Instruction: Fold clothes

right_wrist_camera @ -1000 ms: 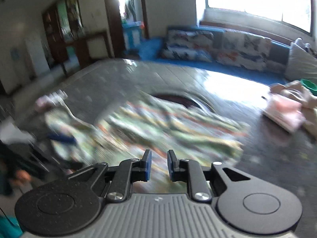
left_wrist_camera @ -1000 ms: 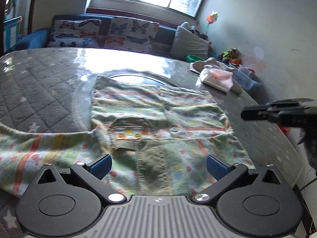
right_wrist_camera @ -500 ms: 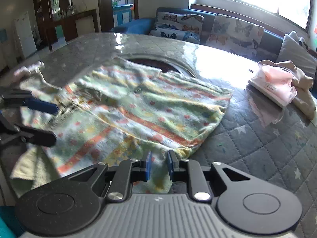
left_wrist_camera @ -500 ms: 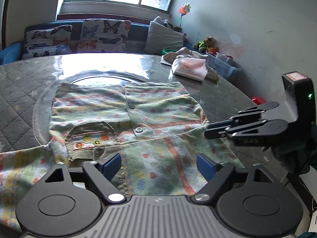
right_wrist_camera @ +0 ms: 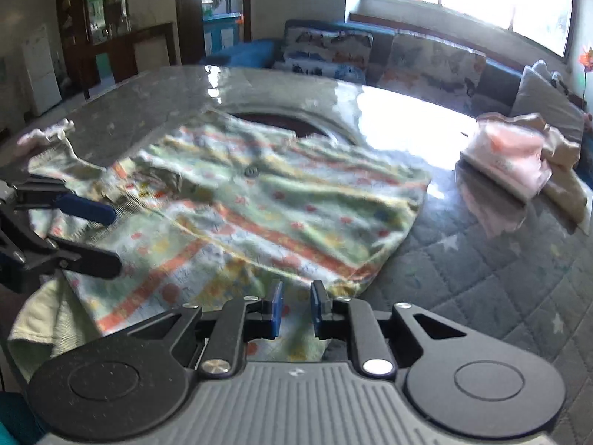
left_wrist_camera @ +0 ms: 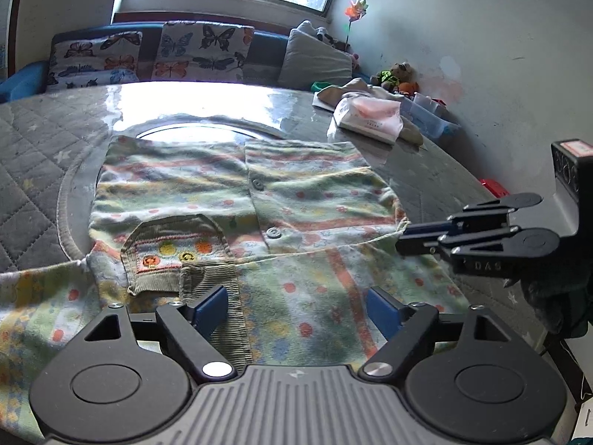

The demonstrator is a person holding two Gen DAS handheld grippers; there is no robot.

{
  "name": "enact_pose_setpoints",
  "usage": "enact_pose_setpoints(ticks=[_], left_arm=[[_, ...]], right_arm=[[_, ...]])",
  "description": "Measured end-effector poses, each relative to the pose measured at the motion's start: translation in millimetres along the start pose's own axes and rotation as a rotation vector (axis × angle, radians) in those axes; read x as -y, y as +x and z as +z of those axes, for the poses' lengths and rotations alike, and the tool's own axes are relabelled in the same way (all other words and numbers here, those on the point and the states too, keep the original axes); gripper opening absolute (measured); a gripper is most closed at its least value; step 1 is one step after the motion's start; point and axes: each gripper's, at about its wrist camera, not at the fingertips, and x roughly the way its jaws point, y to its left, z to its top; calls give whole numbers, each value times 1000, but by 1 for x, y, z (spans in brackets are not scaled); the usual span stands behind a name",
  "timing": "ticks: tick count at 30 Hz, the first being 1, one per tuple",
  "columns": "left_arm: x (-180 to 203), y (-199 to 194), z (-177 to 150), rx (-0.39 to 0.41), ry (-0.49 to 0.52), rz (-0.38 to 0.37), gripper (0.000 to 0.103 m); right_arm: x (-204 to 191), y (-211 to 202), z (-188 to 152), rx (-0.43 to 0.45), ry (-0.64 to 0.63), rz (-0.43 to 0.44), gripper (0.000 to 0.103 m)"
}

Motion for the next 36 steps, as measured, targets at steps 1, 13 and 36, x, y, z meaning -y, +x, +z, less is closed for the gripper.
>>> enact_pose_setpoints(ticks=[1,13,36], left_arm=[[-2,0,-1,-2,-7,4,84],[-38,-50,-4,77,-117,148,89],[-204,-136,-40,215,-562,716,69]], right_arm=[[1,4,-1,-14,6,-1,14],[-58,-10,16,71,-66,163,25],[-91,-2,17,38,-114,218,28]])
